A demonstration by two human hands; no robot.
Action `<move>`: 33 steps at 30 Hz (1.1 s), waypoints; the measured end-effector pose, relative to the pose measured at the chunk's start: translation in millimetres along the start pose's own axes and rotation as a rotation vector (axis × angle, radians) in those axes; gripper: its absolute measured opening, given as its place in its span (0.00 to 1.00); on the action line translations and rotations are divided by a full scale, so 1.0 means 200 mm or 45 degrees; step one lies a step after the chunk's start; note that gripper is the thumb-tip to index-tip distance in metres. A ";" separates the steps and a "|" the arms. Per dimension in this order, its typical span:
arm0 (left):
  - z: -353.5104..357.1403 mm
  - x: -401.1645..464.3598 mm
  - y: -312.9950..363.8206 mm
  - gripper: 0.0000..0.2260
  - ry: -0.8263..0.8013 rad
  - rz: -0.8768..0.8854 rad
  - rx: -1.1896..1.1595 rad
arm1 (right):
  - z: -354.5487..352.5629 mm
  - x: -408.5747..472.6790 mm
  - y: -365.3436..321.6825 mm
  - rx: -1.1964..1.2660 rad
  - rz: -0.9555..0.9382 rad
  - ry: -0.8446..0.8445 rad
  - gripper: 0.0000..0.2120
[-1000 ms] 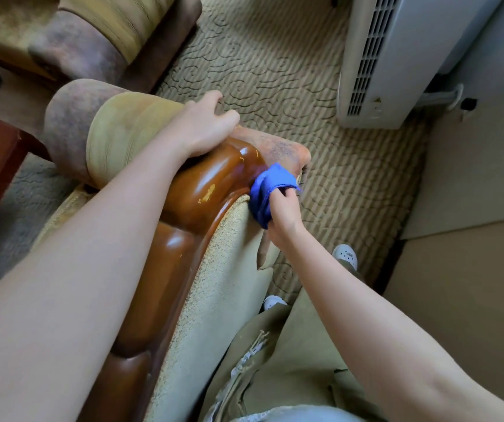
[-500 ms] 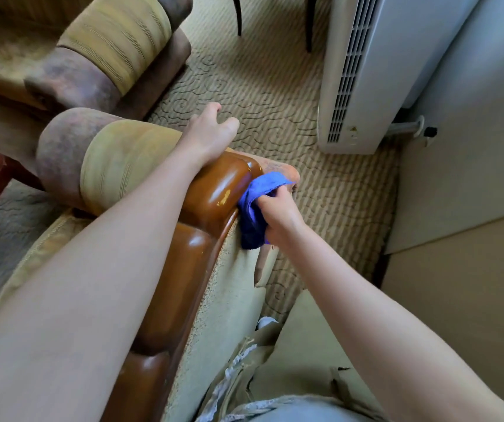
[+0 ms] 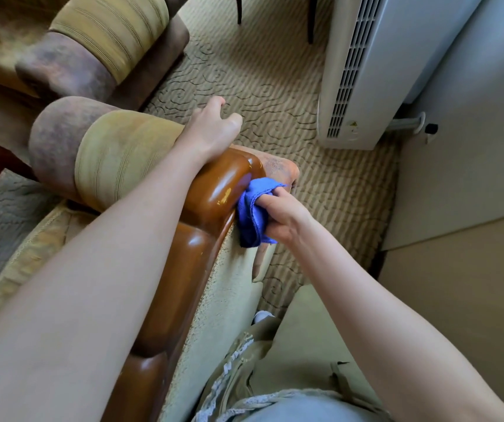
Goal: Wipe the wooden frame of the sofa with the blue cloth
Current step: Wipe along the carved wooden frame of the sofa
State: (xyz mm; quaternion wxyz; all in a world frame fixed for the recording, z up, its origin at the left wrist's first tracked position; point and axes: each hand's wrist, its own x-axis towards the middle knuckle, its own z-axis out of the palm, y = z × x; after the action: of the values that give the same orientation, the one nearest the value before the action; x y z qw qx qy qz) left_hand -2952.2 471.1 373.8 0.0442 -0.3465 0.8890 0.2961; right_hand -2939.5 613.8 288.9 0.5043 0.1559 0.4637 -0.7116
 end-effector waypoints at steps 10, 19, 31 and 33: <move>0.00 -0.01 0.00 0.24 0.046 0.007 -0.033 | 0.04 -0.03 0.00 0.093 -0.036 0.186 0.17; 0.02 0.01 0.00 0.24 0.024 -0.007 0.022 | 0.11 -0.04 0.01 -0.381 -0.231 0.437 0.14; -0.09 -0.01 -0.01 0.12 0.180 -0.178 -0.669 | 0.21 -0.20 -0.07 -0.448 -0.867 0.284 0.09; -0.19 -0.03 -0.06 0.12 0.153 -0.399 -1.126 | 0.29 -0.20 -0.18 -0.730 -1.058 0.112 0.13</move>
State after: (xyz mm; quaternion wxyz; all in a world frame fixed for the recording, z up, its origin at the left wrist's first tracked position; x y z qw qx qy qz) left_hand -2934.6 446.6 400.3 -0.1150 -0.4787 0.6154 0.6156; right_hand -2938.9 592.0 365.9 0.1811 -0.1565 0.6841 -0.6890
